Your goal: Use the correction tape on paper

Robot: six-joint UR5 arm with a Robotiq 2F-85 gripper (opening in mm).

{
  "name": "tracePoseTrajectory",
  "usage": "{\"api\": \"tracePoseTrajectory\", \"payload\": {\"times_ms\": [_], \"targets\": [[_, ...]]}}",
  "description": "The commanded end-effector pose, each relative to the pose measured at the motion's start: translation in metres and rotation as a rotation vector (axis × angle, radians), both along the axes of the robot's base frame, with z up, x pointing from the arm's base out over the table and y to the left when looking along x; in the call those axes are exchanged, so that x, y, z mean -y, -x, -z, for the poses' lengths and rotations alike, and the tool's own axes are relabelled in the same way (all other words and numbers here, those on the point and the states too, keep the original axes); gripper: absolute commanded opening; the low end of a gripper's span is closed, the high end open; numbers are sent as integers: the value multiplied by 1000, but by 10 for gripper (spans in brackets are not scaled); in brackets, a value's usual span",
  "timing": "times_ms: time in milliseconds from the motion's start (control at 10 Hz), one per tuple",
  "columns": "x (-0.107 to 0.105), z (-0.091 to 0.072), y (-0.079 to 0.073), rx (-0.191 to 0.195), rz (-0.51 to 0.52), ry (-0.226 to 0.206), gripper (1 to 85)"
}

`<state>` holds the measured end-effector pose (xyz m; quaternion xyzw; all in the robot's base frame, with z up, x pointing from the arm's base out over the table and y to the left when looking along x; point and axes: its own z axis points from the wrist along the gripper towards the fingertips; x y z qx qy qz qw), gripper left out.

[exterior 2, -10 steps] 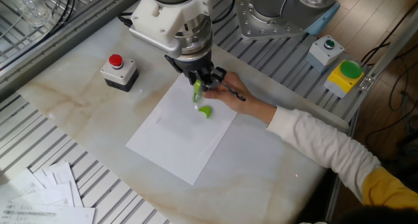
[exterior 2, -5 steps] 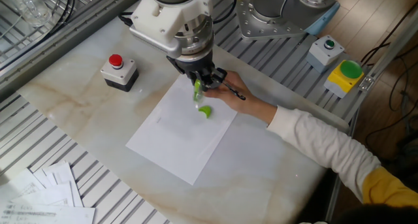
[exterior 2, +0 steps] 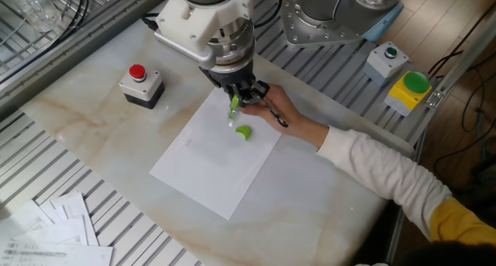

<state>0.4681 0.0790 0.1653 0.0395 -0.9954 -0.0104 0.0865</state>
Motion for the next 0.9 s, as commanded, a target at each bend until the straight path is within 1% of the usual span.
{"api": "tracePoseTrajectory", "payload": {"times_ms": [0, 300, 500, 700, 800], "targets": [[-6, -3, -2, 8, 36, -7, 10], [1, -5, -4, 4, 22, 6, 10], [8, -10, -9, -4, 4, 11, 10], [26, -19, -17, -24, -37, 28, 10], [46, -21, -30, -16, -67, 59, 10]]}}
